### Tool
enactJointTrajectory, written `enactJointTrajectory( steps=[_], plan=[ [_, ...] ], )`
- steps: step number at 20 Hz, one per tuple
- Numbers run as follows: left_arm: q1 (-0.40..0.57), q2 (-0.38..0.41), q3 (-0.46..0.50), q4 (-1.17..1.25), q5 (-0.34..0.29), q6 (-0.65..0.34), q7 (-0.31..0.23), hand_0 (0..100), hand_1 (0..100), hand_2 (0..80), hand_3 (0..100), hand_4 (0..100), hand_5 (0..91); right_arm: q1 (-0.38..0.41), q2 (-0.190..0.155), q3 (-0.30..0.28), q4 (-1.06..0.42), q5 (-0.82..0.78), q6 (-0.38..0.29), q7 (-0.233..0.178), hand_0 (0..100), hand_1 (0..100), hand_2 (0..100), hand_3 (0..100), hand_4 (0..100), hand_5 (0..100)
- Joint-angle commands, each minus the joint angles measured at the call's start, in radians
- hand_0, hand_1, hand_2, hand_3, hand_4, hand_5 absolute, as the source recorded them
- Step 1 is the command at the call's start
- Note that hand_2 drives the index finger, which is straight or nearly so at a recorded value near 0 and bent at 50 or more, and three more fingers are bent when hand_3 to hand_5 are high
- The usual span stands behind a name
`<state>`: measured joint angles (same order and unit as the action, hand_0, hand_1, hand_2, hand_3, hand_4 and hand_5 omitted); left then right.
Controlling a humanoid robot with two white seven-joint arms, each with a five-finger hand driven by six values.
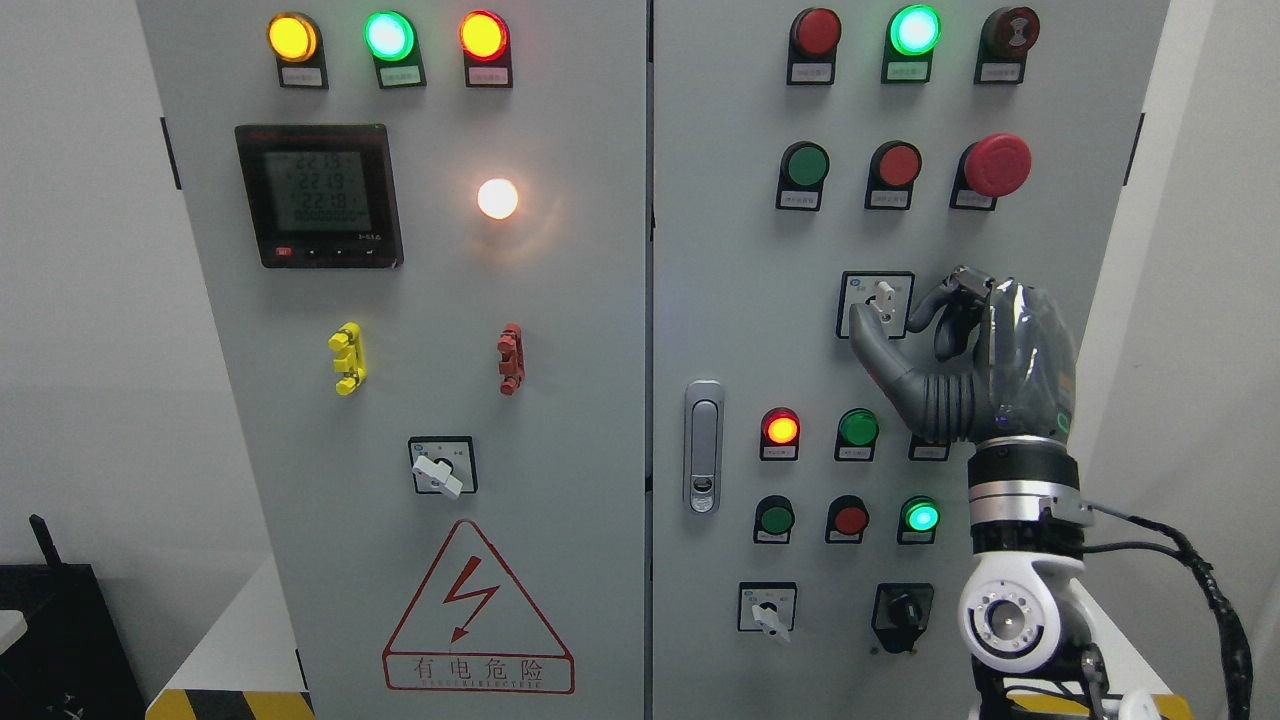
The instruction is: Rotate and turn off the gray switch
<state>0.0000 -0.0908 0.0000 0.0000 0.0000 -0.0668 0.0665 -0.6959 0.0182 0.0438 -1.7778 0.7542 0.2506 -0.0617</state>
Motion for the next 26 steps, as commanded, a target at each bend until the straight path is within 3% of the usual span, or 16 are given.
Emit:
enactJointTrajectory(
  steps=[1, 3, 7, 10, 12, 14, 15, 16, 17, 18, 19, 21, 24, 26],
  plan=[
    [-0.009, -0.001, 0.008, -0.026, 0.02, 0.001, -0.001, 12, 39, 0.0, 0, 0, 0.0, 0.041, 0.008, -0.012, -0.035, -0.016, -0.043, -0.004, 11, 48, 73, 100, 96, 100],
    [-0.009, 0.0, 0.008, -0.026, 0.02, 0.001, -0.001, 12, 39, 0.0, 0, 0, 0.0, 0.062, 0.008, -0.019, -0.057, -0.018, -0.082, -0.006, 12, 47, 73, 100, 96, 100],
    [-0.009, 0.0, 0.008, -0.026, 0.02, 0.001, -0.001, 12, 39, 0.0, 0, 0, 0.0, 0.105, 0.0, -0.028, -0.101, -0.016, -0.148, -0.049, 11, 46, 73, 100, 96, 100],
    [-0.009, 0.0, 0.008, -0.026, 0.02, 0.001, -0.001, 12, 39, 0.0, 0, 0, 0.0, 0.153, -0.043, -0.031, -0.147, -0.016, -0.174, -0.073, 11, 46, 68, 100, 94, 100],
    [-0.009, 0.0, 0.009, -0.026, 0.02, 0.001, -0.001, 12, 39, 0.0, 0, 0, 0.0, 0.179, -0.063, -0.031, -0.164, -0.015, -0.232, -0.114, 11, 44, 64, 100, 93, 100],
    [-0.009, 0.0, 0.008, -0.026, 0.02, 0.001, -0.001, 12, 39, 0.0, 0, 0, 0.0, 0.209, -0.089, -0.033, -0.192, -0.015, -0.293, -0.139, 11, 43, 54, 93, 85, 87],
    [-0.009, 0.0, 0.008, -0.026, 0.02, 0.001, -0.001, 12, 39, 0.0, 0, 0, 0.0, 0.223, -0.095, -0.035, -0.199, -0.016, -0.324, -0.142, 11, 42, 47, 85, 77, 75],
    [-0.009, 0.0, 0.008, -0.026, 0.02, 0.001, -0.001, 12, 39, 0.0, 0, 0, 0.0, 0.231, -0.095, -0.036, -0.201, -0.016, -0.361, -0.147, 12, 39, 37, 72, 61, 52],
    [-0.009, 0.0, 0.008, -0.026, 0.02, 0.001, -0.001, 12, 39, 0.0, 0, 0, 0.0, 0.242, -0.096, -0.036, -0.201, -0.016, -0.399, -0.147, 13, 38, 35, 67, 56, 45],
    [-0.009, 0.0, 0.008, -0.026, 0.02, 0.001, -0.001, 12, 39, 0.0, 0, 0, 0.0, 0.257, -0.102, -0.036, -0.207, -0.015, -0.431, -0.142, 14, 36, 31, 56, 41, 28],
    [-0.009, 0.0, 0.008, -0.026, 0.02, 0.001, -0.001, 12, 39, 0.0, 0, 0, 0.0, 0.274, -0.11, -0.036, -0.218, -0.016, -0.451, -0.135, 14, 35, 31, 52, 36, 23],
    [-0.009, 0.0, 0.008, -0.026, 0.02, 0.001, -0.001, 12, 39, 0.0, 0, 0, 0.0, 0.301, -0.13, -0.036, -0.239, -0.016, -0.456, -0.104, 15, 31, 24, 29, 15, 2],
    [-0.009, 0.0, 0.008, -0.026, 0.018, 0.001, -0.001, 12, 39, 0.0, 0, 0, 0.0, 0.341, -0.174, -0.039, -0.268, -0.016, -0.456, -0.07, 15, 29, 10, 10, 0, 0],
    [-0.009, 0.0, 0.008, -0.026, 0.02, 0.001, -0.001, 12, 39, 0.0, 0, 0, 0.0, 0.346, -0.204, -0.042, -0.273, -0.016, -0.456, -0.07, 15, 28, 4, 4, 0, 0]
  ],
)
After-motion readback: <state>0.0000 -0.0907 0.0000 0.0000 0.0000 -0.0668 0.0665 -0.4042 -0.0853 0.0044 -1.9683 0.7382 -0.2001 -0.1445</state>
